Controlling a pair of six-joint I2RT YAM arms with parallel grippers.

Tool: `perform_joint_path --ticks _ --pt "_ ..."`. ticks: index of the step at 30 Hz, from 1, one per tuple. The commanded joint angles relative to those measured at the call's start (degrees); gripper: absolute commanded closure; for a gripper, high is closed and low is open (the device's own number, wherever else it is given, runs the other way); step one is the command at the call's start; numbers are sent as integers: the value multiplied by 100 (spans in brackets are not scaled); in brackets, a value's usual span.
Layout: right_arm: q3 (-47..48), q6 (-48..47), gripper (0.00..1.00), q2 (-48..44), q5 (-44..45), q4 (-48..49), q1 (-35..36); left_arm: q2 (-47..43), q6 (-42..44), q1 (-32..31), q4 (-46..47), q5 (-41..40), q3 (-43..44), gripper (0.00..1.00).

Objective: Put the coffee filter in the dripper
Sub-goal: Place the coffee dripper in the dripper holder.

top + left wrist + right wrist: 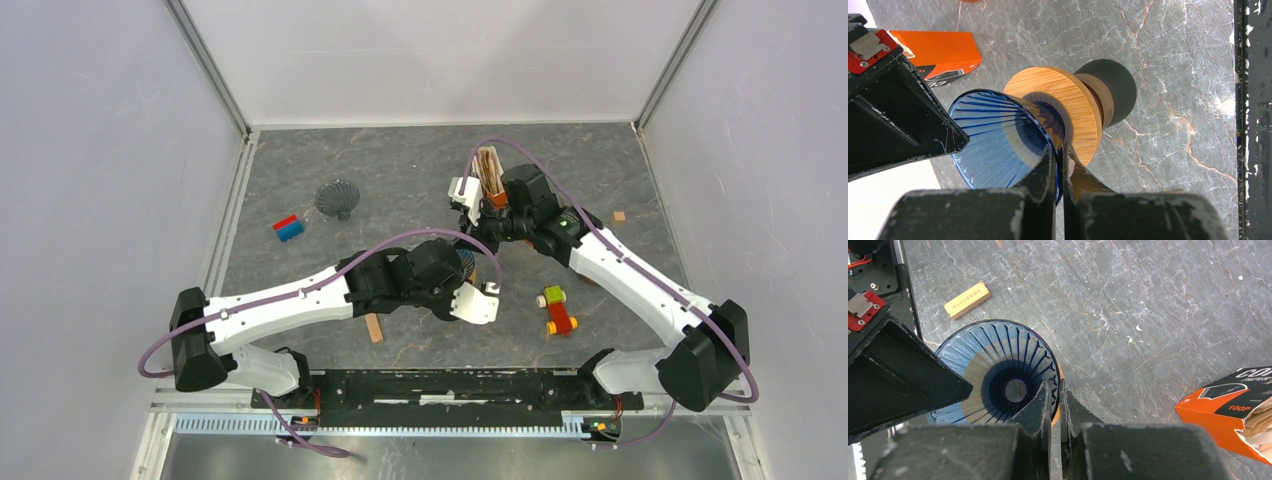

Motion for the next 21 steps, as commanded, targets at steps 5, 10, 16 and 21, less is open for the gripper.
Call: perform_joint_path --ticks 5,10,16,21 --pt "-528 -447 100 96 688 -223 -24 199 -273 -5 -391 714 -163 98" --pt "-606 -460 100 20 757 -190 -11 204 -276 -6 -389 693 -171 98" --pt "-693 -473 100 -13 774 -153 -2 252 -294 -5 -391 705 -232 98" --pt "-683 -478 100 0 780 -155 12 245 -308 0 -331 718 -337 98"
